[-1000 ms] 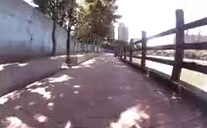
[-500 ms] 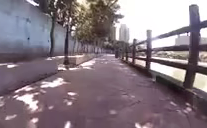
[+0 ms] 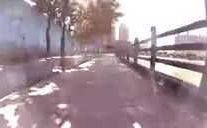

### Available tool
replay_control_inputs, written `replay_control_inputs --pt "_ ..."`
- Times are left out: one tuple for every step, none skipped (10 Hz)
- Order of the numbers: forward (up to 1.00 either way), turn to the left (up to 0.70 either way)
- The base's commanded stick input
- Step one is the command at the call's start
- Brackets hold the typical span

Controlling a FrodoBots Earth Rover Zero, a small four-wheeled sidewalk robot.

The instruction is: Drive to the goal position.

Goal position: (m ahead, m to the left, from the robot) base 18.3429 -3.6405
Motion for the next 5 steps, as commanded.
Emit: replay_control_inputs --pt "0.7 0.0" --pt "0.7 0.0" --pt "0.7 0.0" --pt "0.7 0.0" --pt "0.7 0.0"
